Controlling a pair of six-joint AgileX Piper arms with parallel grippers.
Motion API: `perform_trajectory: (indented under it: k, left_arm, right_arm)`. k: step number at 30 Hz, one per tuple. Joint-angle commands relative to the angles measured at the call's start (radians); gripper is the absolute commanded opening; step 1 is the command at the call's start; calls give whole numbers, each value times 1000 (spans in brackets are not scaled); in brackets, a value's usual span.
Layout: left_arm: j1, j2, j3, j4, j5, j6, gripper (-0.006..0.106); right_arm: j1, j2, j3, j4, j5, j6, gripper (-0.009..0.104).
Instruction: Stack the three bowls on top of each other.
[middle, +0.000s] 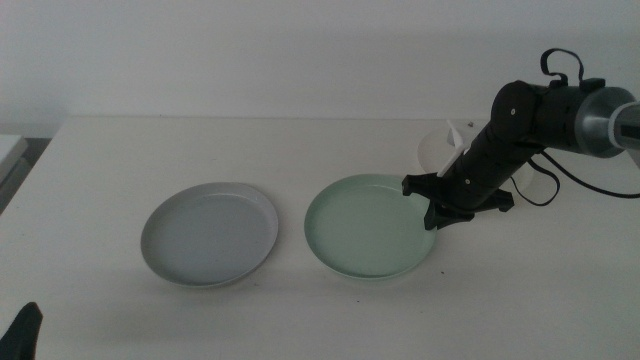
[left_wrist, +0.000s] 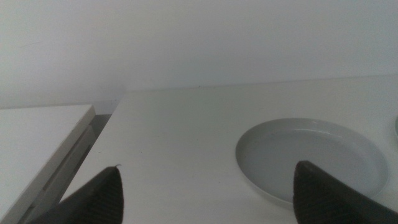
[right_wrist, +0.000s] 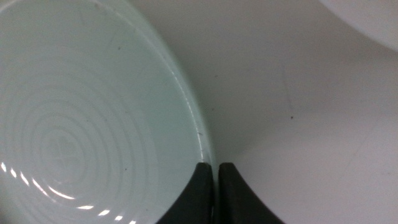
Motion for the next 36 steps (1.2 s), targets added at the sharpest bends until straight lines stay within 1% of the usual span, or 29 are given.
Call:
perform_trajectory:
  k: [1,3,4,6,8,9,11,12,13,14,15,17,18,20,28,31,33,34,36]
  left_arm:
    - [-6,-4,1,0,-13,-4,94]
    - [-6,-4,1,0,-13,-4,94]
    - [-6,-4,1,0,-13,-4,94]
    - [-6,-4,1,0,-13,-4,94]
    - [-6,-4,1,0,-13,-1,94]
    - [-6,-4,1,0,-13,-1,94]
    - [-6,-4,1,0,-13,-3,94]
    - [-6,-4,1,0,-13,-3,94]
    - [-6,-4,1,0,-13,-3,94]
    - [-6,-4,1,0,-13,-3,94]
    - [-6,-4,1,0,-13,-3,94]
    - [-6,-4,1,0,-13,-3,94]
    - [-6,-4,1,0,-13,-3,94]
    - [-6,-4,1,0,-13,-3,94]
    - [-6,-4,1,0,-13,-3,94]
    - [-6,-4,1,0,-13,-3,94]
    - [-6,-4,1,0,-13,-3,94]
    - [-6,-4,1,0,-13,-3,94]
    - [-6,-4,1,0,-13,-3,94]
  right_arm:
    - [0,4,-11,-5,0,2,1]
    - [0,4,-11,-17,3,2,11]
    - [0,4,-11,-21,3,2,19]
    - [-2,-1,-29,-37,19,2,39]
    - [-16,-14,-58,-54,34,2,55]
    - [-31,-22,-81,-60,47,2,65]
    - [-77,-33,-133,-75,82,2,74]
    - [-104,-34,-165,-93,97,2,74]
    - [-126,-34,-196,-126,104,8,73]
    - [-154,-32,-220,-173,102,31,71]
    - [-180,-24,-241,-230,100,60,69]
    - [-222,-4,-274,-320,96,101,62]
    - [-241,11,-289,-345,96,111,58]
    - [-268,44,-310,-350,83,111,54]
    - [-289,188,-350,-354,14,108,52]
    - [-289,225,-350,-352,-15,118,48]
    - [-289,238,-350,-350,-32,135,39]
    - [-289,240,-350,-352,-37,135,32]
    - [-289,242,-350,-352,-55,135,15]
